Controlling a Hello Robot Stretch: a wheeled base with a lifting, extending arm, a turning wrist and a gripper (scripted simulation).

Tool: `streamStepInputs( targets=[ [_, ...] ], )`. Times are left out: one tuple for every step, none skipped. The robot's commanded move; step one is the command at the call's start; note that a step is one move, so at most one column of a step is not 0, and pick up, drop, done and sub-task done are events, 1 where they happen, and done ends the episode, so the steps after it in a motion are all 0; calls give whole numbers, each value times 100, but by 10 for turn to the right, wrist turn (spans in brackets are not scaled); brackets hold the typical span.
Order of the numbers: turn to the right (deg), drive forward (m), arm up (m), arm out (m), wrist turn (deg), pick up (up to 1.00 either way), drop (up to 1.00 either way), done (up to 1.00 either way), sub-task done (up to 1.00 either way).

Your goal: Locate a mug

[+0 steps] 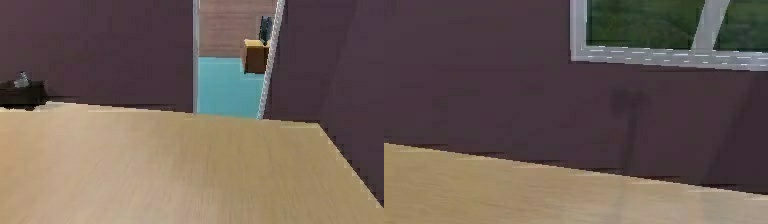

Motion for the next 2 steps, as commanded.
streamStepInputs(
  targets=[
    [-450,0,0,0,0,0,0,0,0],
    [-180,0,0,0,0,0,0,0,0]
  ],
)
